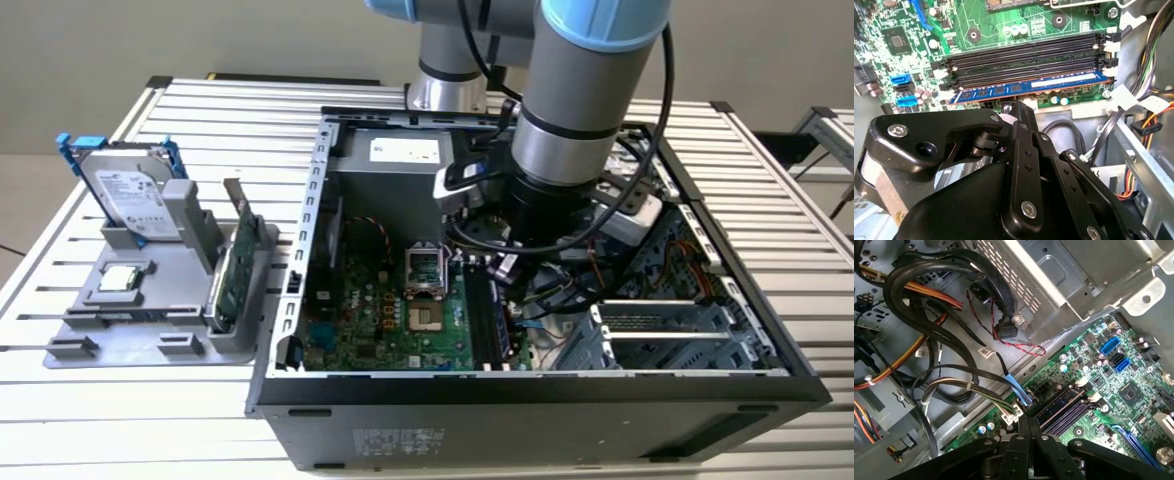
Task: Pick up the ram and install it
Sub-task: 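Press down the ram until it locks into place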
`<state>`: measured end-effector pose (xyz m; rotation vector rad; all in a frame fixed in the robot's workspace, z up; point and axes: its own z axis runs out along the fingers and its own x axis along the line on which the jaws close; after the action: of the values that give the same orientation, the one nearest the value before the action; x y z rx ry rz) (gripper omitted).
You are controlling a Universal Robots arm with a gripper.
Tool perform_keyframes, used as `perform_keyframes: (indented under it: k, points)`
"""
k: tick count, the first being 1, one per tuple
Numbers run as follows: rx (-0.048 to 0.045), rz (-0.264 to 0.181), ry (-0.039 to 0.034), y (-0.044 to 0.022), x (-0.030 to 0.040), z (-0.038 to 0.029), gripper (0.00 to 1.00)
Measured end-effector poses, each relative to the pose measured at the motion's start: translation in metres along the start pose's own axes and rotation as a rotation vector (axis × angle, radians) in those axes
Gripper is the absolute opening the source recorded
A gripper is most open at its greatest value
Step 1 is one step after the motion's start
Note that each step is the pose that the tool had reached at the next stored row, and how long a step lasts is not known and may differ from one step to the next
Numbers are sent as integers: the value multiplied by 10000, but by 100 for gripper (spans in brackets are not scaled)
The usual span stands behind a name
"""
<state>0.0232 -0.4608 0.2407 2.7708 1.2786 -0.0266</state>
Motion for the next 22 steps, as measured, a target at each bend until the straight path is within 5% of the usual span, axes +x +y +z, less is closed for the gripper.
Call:
perform_keyframes:
  k: [11, 22]
  points:
    - [-58, -1068, 79, 0, 0, 0, 0]
    - [-148, -3026, 215, 0, 0, 0, 0]
